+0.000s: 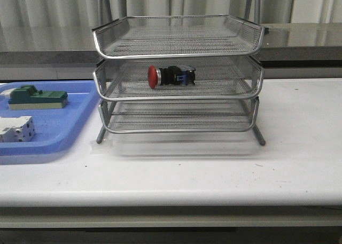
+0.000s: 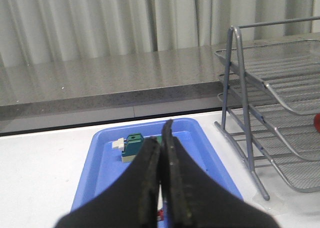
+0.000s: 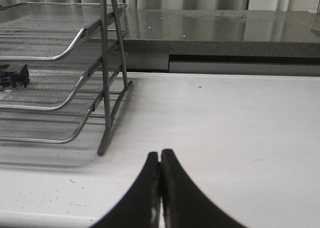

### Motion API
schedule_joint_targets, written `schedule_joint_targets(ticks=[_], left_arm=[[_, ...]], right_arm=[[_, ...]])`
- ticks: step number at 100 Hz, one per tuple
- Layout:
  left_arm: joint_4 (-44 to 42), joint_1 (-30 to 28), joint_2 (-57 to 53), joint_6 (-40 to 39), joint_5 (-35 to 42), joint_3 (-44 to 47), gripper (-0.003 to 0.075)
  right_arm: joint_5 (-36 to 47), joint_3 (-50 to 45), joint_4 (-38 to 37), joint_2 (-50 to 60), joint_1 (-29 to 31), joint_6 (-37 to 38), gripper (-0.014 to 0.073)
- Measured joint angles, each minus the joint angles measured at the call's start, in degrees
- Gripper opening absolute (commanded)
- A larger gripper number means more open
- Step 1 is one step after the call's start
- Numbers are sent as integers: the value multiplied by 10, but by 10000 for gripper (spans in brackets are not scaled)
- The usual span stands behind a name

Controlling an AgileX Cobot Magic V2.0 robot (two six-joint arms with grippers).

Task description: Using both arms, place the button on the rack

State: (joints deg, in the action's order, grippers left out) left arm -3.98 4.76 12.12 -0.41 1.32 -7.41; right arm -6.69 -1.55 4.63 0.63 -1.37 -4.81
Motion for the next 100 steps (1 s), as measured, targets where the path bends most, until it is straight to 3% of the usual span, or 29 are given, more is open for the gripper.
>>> schedule_joint_targets(ticks=[48, 100], left_arm=[[-13, -20, -122, -21, -26, 75, -20], [-13, -20, -124, -21, -34, 75, -20]], right_arm=[[1, 0, 0, 0, 0, 0, -60], [1, 0, 0, 0, 0, 0, -60]])
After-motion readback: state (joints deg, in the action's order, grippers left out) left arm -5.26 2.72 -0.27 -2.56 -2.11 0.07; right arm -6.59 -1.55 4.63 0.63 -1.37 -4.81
